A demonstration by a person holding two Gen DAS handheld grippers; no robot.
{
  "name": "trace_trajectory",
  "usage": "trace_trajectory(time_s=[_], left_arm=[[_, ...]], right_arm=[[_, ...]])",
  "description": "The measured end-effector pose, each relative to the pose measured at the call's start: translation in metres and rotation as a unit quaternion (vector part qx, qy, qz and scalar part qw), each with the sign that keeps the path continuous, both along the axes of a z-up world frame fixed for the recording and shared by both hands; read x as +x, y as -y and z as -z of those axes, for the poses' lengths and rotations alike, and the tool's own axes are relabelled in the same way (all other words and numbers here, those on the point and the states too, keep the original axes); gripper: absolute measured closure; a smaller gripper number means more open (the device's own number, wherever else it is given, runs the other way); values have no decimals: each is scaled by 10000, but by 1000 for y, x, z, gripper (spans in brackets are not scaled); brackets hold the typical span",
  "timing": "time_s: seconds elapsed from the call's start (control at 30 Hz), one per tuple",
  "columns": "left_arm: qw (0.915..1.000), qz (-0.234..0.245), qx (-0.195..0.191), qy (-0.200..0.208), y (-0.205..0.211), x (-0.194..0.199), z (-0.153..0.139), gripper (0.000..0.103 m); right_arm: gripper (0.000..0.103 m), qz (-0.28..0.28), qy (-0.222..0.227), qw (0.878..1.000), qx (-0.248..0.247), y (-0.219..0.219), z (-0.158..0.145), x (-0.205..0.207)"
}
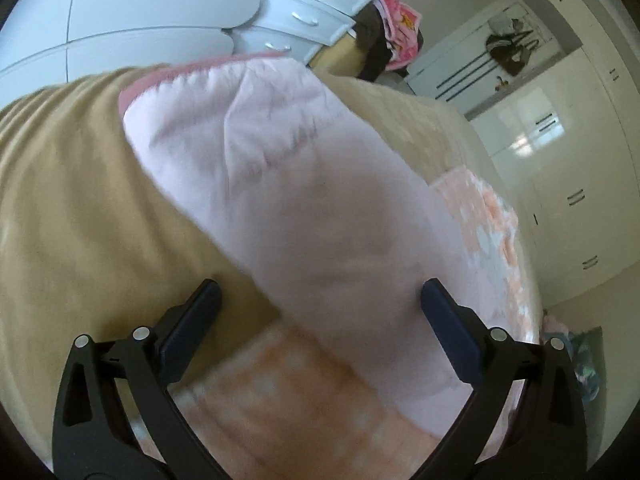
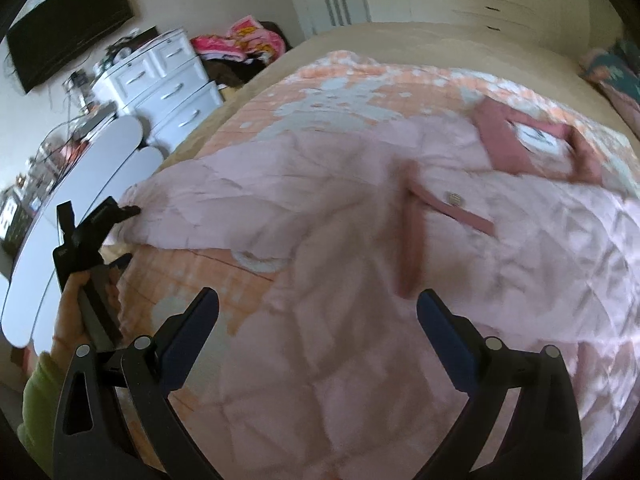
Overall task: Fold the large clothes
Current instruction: 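Close the left tool on the other sleeve cuff and lift it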
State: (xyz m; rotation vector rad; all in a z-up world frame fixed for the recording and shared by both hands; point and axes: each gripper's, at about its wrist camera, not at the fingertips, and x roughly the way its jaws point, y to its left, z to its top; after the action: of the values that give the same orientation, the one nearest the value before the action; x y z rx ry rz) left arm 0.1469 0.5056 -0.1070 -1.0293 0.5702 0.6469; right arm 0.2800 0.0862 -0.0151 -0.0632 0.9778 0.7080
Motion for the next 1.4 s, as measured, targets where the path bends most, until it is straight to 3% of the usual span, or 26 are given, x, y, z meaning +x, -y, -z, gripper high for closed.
trace_trajectory(time_s=[0.1, 0.17, 0.23, 0.37, 0.43, 0.67, 0.9, 1.07, 1.4], left_arm=[[9999, -118, 105, 19, -12, 1, 0, 10], [9996, -173, 191, -71, -15, 2, 0, 18], [9992, -160, 332, -170, -16, 3, -3, 38], [9993, -266, 260, -47, -21, -5, -7, 70], [9983, -292, 493, 102, -19, -11, -21, 86], [9943, -15, 1010, 336, 1, -12, -67, 90], [9843, 313, 1576, 731, 34, -8, -112, 92], [9770, 581, 1615, 1265, 60, -16, -139, 93], [9602, 1146, 1995, 1584, 119, -12, -195, 93]], right_arm=[[4, 254, 21, 9997, -33, 23, 1, 4], [4, 382, 24, 9992, -69, 38, 1, 6], [4, 476, 49, 9988, -136, 53, -1, 8], [4, 584, 77, 9982, -148, 73, -6, 11], [4, 708, 145, 9973, -102, 85, -14, 12], [4, 1012, 342, 9943, -8, 127, -34, 5], [4, 1318, 393, 9905, -29, 162, -39, -2], [4, 1414, 442, 9889, 65, 175, -45, -8], [4, 1394, 640, 9875, 362, 192, -66, -20]])
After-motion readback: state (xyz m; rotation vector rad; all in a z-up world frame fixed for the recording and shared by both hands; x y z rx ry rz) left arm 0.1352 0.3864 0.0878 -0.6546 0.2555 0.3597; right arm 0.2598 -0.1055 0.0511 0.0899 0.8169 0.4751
